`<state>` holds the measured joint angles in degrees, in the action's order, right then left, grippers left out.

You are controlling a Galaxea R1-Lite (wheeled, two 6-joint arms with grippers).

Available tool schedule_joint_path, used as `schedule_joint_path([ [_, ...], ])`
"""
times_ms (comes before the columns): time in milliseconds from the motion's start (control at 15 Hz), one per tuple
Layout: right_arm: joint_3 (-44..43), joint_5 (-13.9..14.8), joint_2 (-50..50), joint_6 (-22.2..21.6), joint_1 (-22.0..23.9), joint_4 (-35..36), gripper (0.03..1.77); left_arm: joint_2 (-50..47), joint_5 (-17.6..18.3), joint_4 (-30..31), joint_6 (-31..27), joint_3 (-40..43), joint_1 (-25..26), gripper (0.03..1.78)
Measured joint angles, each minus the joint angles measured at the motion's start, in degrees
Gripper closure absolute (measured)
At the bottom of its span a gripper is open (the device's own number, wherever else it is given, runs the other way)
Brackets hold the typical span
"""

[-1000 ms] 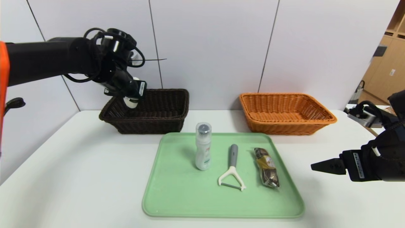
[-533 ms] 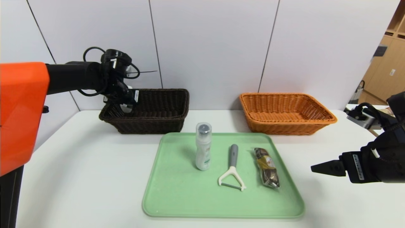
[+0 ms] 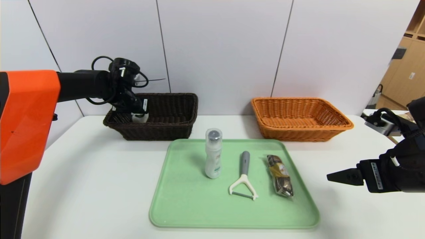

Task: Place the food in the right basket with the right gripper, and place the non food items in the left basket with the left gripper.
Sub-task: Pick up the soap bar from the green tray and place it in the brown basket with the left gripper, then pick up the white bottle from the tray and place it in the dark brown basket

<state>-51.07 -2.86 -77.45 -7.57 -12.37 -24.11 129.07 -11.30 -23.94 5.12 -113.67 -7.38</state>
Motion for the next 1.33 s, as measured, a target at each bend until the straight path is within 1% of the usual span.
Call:
schedule_joint_path([
  [133,0.0,0.0,0.2,0.0,0.0,0.0,0.04,-0.7,0.1,0.0,0.1,0.0,0.2,0.59],
  [267,0.0,0.0,0.4,0.0,0.0,0.0,0.04,-2.2,0.1,-0.1,0.2,0.0,0.2,0.48],
  [400,0.0,0.0,0.7,0.0,0.0,0.0,0.04,-4.6,0.1,-0.8,0.7,0.0,-0.5,0.40],
  [533,0.0,0.0,0.8,0.0,0.0,0.0,0.04,-7.5,0.0,-3.0,2.0,0.1,-2.4,0.33],
  [667,0.0,0.1,1.0,0.0,0.0,0.0,0.04,-10.4,0.0,-6.4,4.7,0.1,-4.7,0.28],
  [867,0.0,0.1,1.5,0.2,0.0,0.0,0.04,-15.5,0.1,-12.0,10.5,0.5,-9.2,0.22],
  [1000,0.1,0.1,1.7,0.2,0.0,0.0,0.04,-19.2,0.2,-16.1,15.5,1.0,-12.3,0.20],
  [1133,0.1,0.0,1.8,0.1,0.0,0.0,0.04,-23.0,0.7,-19.9,18.7,3.0,-14.9,0.18],
  [1200,0.1,0.0,1.8,0.1,0.0,0.0,0.04,-25.0,1.9,-20.4,19.0,5.2,-15.8,0.17],
  [1267,0.2,0.0,1.8,0.1,0.0,0.0,0.04,-27.0,4.1,-20.4,19.2,7.7,-16.3,0.16],
  [1333,0.2,0.0,1.8,0.1,0.0,0.0,0.04,-29.3,7.6,-20.3,19.2,10.7,-16.7,0.15],
])
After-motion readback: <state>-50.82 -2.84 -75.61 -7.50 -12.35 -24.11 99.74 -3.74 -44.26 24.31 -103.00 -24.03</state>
